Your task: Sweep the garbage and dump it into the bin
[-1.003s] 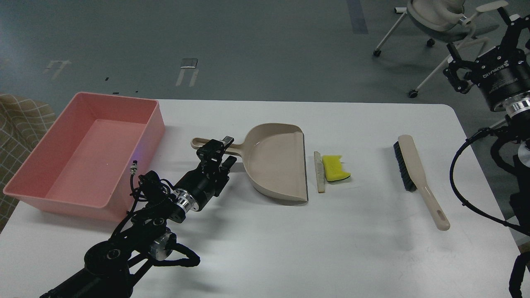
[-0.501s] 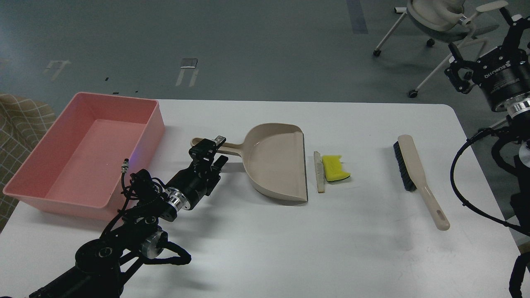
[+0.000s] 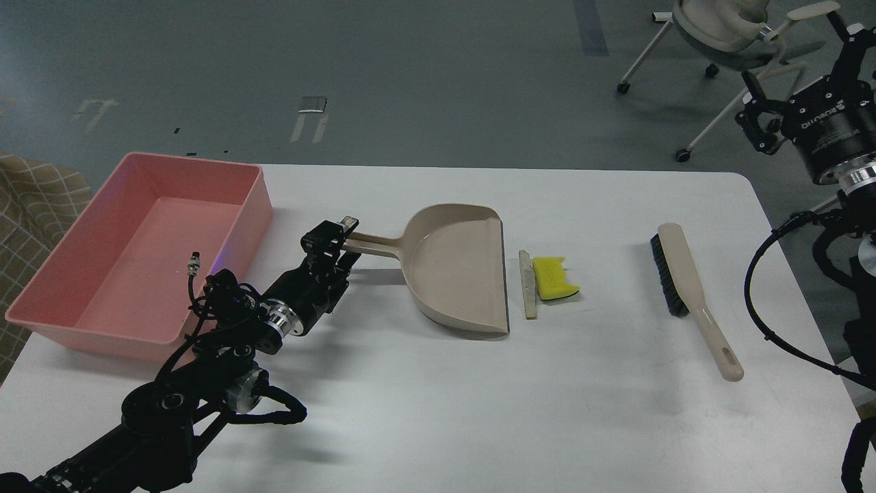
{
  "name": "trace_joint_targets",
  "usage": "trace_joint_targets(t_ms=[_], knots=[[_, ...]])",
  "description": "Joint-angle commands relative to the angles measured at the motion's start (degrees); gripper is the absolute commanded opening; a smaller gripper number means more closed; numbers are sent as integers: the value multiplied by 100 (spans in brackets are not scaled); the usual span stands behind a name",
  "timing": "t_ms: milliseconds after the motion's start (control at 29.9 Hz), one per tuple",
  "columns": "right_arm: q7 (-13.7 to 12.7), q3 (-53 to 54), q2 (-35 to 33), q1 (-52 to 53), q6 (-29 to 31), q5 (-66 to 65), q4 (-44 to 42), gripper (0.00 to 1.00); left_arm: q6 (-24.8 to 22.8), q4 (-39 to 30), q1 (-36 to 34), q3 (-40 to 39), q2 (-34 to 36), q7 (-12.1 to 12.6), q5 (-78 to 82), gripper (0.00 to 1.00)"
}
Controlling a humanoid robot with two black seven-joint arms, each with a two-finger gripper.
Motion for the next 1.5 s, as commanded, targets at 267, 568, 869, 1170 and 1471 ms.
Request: trace_joint_targets(t_ms=[267, 568, 869, 1170, 1471], knots=[[0, 51, -3, -63, -3, 1, 6, 100, 8, 70, -111, 30, -32, -19, 9, 54], [0, 77, 6, -89, 6, 1, 6, 100, 0, 281, -199, 39, -103, -19, 9, 54], [0, 77, 6, -89, -2, 1, 6, 100, -18, 422, -295, 127, -155, -10, 0, 57], [0, 77, -2, -98, 6, 1, 6, 100, -1, 527, -383, 127, -252, -19, -9, 56], [0, 77, 6, -115, -3, 1, -3, 100, -9, 650, -506, 170, -252, -72, 9, 30]])
